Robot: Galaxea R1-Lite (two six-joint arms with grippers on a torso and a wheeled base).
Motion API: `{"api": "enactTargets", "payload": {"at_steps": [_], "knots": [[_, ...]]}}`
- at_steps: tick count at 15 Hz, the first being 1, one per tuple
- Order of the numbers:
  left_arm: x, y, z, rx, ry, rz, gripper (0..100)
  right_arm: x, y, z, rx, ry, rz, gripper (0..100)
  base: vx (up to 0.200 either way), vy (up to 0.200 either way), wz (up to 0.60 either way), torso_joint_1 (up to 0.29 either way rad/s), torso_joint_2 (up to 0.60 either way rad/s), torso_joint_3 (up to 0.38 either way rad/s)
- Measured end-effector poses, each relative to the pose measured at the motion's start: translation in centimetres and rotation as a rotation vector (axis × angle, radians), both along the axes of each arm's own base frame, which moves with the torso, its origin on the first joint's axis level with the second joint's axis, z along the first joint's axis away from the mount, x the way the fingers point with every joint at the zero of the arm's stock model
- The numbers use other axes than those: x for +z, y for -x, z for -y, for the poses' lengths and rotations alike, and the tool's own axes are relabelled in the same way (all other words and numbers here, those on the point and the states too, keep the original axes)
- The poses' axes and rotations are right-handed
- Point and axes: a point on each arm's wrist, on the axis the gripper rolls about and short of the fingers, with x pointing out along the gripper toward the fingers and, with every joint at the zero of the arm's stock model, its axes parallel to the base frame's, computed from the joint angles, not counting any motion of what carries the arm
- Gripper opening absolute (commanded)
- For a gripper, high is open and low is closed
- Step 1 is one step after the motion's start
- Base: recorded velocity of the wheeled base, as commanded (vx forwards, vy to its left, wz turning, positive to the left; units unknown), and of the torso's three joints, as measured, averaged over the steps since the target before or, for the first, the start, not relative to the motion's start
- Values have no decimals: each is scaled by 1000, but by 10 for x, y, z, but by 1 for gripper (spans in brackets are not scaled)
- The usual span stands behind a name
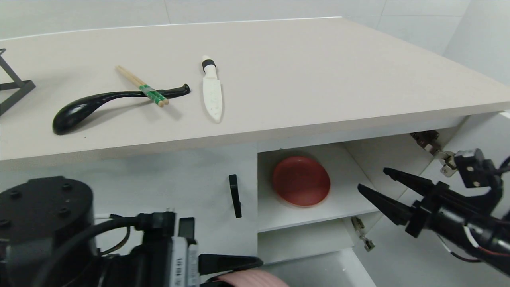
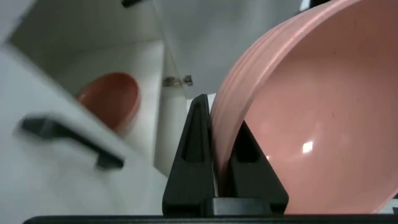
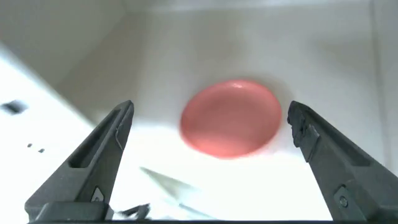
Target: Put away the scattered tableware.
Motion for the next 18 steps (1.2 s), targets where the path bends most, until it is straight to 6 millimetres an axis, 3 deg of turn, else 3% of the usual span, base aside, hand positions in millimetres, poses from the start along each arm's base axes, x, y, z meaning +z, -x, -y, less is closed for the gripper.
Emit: {"api": "enactTargets", "payload": {"at_steps": [2,5,10,18], "knots": [[3,-6,29,109,-32,51,0,6,24,7,8,-10,30,100,0,0,0,0,0,0],[-2,-12,68,234,-77,90,0,16,37,12,9,-31,90,100,0,0,0,0,0,0],[-29,-16,118,386,-91,85,0,18,43,15,-1,-2,115,100,0,0,0,0,0,0],[-68,-55,181,496,-111,72,0,18,56,24,-31,37,93,100,0,0,0,0,0,0]]}}
